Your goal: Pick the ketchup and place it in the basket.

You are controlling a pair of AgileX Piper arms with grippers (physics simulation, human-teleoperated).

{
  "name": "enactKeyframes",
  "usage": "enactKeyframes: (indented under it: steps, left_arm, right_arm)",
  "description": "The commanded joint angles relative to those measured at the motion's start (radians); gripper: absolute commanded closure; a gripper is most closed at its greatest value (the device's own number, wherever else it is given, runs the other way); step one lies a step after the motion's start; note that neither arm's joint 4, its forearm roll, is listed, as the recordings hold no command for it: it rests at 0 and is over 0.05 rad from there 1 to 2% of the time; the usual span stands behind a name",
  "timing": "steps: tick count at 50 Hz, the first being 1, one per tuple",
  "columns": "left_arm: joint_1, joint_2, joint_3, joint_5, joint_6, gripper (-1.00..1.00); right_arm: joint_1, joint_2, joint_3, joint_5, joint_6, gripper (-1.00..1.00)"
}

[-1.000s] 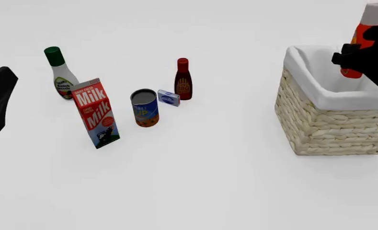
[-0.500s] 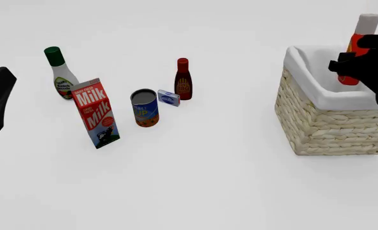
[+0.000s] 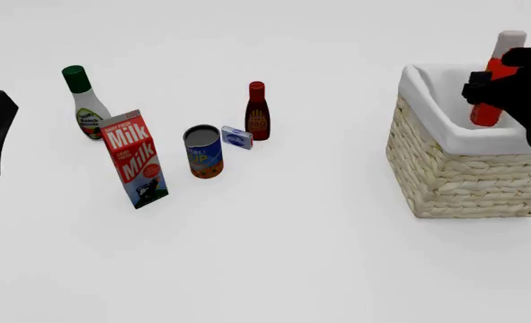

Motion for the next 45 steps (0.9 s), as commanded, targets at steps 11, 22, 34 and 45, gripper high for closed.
enactKeyframes:
  steps: [11, 22, 34, 45]
  left_arm:
    - [-0.001, -0.009, 0.003, 0.005, -0.001, -1.0]
    - [-0.001, -0.015, 0.004, 0.007, -0.002, -1.0]
    - [-0.002, -0.021, 0.007, 0.008, -0.006, -1.0]
    - [0.0, -0.029, 0.006, 0.015, -0.008, -1.0]
  right_arm:
    - [0.016, -0.04, 0.052, 0.011, 0.017, -1.0]
    - [0.065, -0.178, 0.082, 0.052, 0.046, -1.0]
    - [0.11, -0.301, 0.103, 0.1, 0.062, -1.0]
    - [0.137, -0.385, 0.118, 0.133, 0.07, -1.0]
